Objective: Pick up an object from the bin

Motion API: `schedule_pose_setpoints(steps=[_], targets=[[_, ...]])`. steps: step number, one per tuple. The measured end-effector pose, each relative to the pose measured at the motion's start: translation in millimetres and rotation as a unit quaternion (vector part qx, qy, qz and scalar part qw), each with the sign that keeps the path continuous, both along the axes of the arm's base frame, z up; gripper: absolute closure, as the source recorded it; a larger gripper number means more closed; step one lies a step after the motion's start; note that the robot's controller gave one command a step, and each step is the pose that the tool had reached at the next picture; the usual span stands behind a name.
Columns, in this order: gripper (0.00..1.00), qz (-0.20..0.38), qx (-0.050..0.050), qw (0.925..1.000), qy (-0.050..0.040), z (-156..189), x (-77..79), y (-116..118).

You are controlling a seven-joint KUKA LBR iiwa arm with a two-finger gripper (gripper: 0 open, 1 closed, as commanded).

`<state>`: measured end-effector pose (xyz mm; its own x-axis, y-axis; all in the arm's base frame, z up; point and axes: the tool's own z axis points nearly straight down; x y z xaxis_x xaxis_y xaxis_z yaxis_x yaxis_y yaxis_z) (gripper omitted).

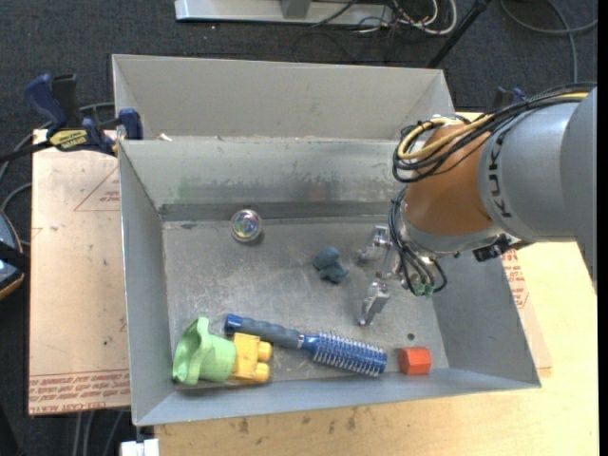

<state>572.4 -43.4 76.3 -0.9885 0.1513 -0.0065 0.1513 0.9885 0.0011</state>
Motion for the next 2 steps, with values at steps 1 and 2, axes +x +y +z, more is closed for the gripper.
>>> schedule_pose_setpoints(steps=[1, 2], targets=[[0.00, 0.008, 0.002, 1.0000, 0.0010, 6.2, 8.0, 50.5], [1.00, 0.006, 0.000, 1.0000, 0.0030, 7.1, 7.7, 47.2]])
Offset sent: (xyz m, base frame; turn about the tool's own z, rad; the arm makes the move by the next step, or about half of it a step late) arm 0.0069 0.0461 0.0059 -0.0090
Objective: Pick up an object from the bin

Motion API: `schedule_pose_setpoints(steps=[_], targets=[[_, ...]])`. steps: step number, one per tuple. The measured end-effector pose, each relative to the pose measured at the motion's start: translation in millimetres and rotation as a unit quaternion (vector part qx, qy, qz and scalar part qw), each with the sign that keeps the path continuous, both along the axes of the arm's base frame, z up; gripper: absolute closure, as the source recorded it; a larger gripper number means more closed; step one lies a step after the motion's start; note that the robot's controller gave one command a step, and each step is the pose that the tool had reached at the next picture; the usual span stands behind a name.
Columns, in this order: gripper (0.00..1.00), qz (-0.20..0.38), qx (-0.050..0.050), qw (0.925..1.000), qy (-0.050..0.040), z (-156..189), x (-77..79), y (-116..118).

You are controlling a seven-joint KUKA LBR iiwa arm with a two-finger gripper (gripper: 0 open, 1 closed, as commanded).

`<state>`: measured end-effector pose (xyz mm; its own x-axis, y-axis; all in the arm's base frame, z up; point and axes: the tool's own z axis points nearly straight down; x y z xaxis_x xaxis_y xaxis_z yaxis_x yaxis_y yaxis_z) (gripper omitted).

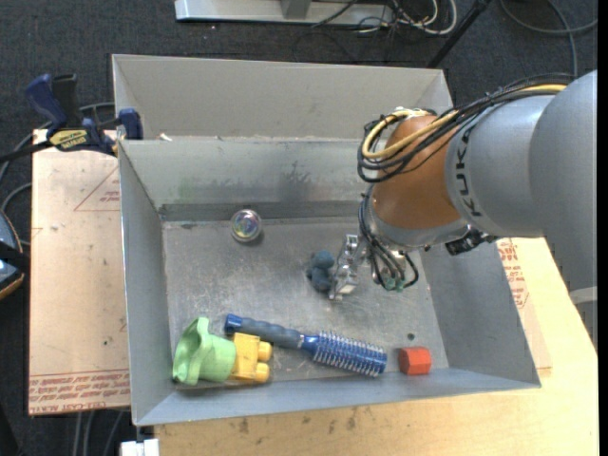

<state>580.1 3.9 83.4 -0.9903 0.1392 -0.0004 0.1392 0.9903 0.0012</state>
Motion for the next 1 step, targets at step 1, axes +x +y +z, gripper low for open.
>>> schedule_pose_setpoints(steps=[1], targets=[[1.00, 0.100, -0.001, 0.9949, -0.0059, 168.6, 8.3, -9.1]])
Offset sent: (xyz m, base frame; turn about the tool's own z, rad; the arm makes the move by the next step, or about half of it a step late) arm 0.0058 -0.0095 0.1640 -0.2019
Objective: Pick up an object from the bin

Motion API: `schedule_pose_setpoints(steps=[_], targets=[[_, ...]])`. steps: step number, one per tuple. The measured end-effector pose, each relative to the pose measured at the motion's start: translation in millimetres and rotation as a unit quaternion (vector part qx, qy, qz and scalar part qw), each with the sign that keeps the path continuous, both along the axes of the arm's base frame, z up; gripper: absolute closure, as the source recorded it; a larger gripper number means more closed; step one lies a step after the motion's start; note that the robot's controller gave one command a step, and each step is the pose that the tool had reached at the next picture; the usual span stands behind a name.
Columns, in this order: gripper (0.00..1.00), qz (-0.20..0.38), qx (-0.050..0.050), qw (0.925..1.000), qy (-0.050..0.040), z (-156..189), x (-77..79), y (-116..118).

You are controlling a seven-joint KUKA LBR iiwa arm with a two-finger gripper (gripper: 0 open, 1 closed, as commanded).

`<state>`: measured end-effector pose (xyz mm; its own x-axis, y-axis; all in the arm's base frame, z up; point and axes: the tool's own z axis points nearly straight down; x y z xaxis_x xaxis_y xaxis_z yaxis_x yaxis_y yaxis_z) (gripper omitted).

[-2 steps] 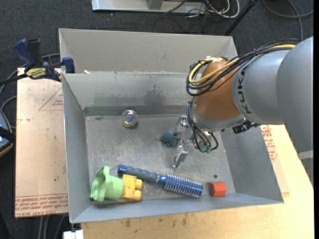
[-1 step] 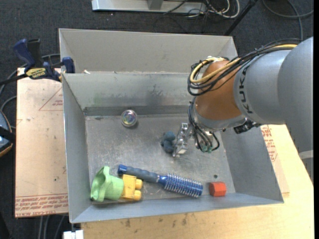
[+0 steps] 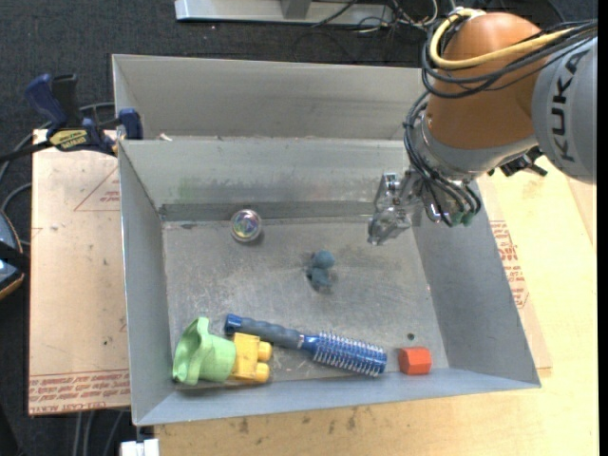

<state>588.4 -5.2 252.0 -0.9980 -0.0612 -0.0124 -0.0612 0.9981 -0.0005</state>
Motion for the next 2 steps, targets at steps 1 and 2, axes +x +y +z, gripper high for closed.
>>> schedule_pose_setpoints(steps=[1, 2], targets=[[0.00, 0.000, 0.000, 1.0000, 0.0042, -4, -1.5, 0], [0.00, -0.228, 0.002, 0.9737, -0.0044, -173, -19.6, 50]])
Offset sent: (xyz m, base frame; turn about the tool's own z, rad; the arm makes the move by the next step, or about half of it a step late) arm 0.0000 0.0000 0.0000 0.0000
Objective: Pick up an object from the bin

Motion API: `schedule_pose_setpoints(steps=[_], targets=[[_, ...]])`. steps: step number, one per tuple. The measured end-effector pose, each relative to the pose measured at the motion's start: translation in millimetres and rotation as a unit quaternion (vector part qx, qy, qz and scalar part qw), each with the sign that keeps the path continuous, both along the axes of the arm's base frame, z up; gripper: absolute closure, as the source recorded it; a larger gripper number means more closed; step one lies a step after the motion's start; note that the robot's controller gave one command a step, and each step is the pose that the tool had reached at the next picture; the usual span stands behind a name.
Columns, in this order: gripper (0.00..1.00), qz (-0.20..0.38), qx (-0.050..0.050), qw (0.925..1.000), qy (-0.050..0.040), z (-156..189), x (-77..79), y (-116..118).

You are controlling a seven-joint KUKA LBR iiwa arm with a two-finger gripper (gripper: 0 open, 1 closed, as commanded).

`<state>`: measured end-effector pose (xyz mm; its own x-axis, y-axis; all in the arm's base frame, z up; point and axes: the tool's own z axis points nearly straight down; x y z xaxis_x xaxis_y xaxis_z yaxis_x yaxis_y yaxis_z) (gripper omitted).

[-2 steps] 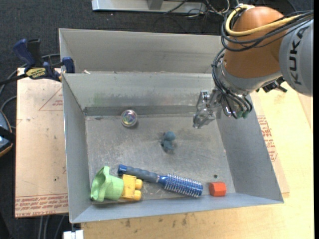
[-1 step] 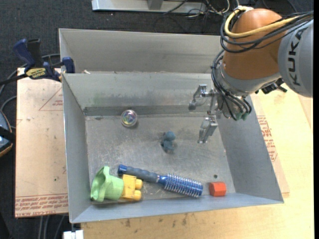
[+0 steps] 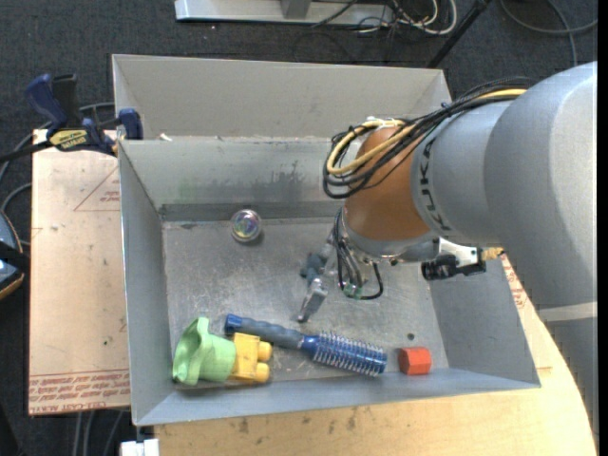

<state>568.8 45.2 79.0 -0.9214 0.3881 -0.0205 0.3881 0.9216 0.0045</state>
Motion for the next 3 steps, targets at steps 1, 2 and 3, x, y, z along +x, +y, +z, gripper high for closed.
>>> schedule_pose_setpoints(steps=[1, 2, 3], targets=[[1.00, 0.001, 0.001, 1.0000, -0.0007, 1, 0.8, 1], [1.00, 0.015, 0.002, 0.9999, 0.0046, 127, 7.7, -1], [0.00, 0.016, 0.002, 0.9998, 0.0092, 122, 5.7, -1]])
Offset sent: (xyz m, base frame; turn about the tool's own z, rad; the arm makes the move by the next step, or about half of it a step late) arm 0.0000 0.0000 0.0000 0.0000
